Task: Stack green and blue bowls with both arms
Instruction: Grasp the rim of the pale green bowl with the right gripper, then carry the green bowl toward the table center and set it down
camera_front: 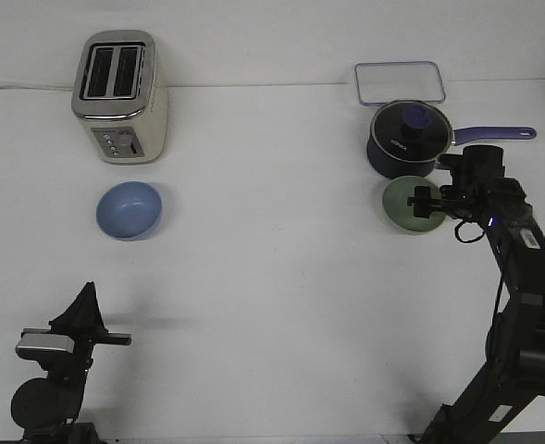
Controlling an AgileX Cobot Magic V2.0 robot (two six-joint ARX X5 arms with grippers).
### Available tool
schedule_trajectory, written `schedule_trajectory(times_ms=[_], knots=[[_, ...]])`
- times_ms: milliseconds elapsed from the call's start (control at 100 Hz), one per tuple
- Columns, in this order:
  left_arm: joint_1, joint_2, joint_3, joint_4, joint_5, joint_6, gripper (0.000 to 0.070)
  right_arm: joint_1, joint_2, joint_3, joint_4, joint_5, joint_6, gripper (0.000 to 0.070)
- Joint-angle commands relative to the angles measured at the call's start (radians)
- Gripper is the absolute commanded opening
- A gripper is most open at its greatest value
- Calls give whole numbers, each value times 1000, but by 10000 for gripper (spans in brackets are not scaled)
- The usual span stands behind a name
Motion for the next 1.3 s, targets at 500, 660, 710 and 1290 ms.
schedule_trajectory(times_ms=[500,660,710,1290], knots=[[2,-2,-19,11,0,-1,13,-4,50,21,-3,-3,-11,0],[2,-2,-19,11,0,-1,13,-13,48,21,-16,-9,9,0],[2,-2,-19,11,0,-1,13,-16,45,23,-23,-29,10,0],[2,-2,-19,11,0,-1,13,101,-215,53,-164,-282,84,0]])
